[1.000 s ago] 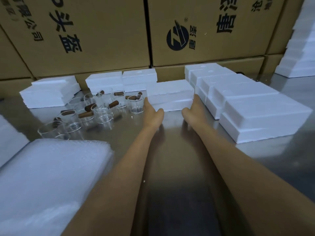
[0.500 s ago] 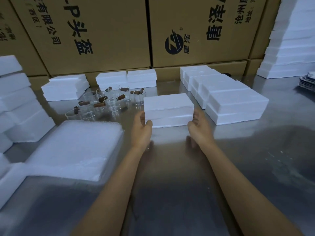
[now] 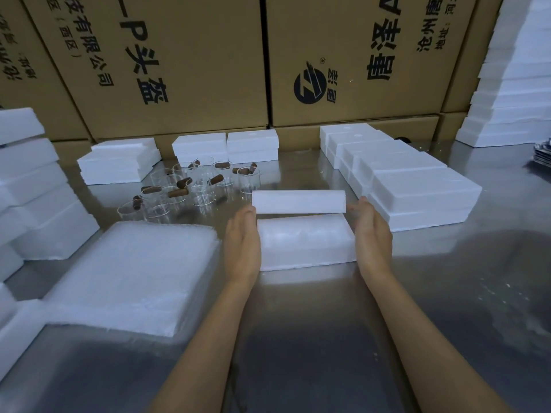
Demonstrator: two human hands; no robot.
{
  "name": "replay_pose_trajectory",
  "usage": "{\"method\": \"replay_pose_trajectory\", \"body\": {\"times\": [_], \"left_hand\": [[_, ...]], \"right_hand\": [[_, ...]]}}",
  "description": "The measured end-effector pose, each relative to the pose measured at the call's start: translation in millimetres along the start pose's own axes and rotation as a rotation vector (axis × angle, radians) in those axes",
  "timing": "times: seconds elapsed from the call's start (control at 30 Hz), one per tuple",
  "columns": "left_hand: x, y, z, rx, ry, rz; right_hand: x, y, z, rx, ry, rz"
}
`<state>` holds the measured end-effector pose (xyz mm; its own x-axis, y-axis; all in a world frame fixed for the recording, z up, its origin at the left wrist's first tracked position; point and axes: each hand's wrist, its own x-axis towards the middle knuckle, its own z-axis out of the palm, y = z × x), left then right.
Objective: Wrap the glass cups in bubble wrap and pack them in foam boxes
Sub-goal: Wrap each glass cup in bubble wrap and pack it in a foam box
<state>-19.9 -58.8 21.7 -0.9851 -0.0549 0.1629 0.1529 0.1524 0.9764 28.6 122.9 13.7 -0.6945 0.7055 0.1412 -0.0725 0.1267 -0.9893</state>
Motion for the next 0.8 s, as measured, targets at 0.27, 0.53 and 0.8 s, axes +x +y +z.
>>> {"method": "replay_pose_trajectory", "body": {"times": [0.27, 0.53, 0.8], "left_hand": [[6.6, -7.7, 1.5, 0.140, -0.112, -0.019], [13.9, -13.4, 1.1, 0.154, -0.070, 0.009], [8.6, -13.7, -2.5, 0.177, -0.126, 0.068]], "right_hand": [[17.1, -0.2, 2.2, -0.037, -0.120, 0.077], [14.2, 3.0, 3.0, -0.099, -0.134, -0.022], [13.4, 11.7, 5.8, -0.137, -0.155, -0.045]]}}
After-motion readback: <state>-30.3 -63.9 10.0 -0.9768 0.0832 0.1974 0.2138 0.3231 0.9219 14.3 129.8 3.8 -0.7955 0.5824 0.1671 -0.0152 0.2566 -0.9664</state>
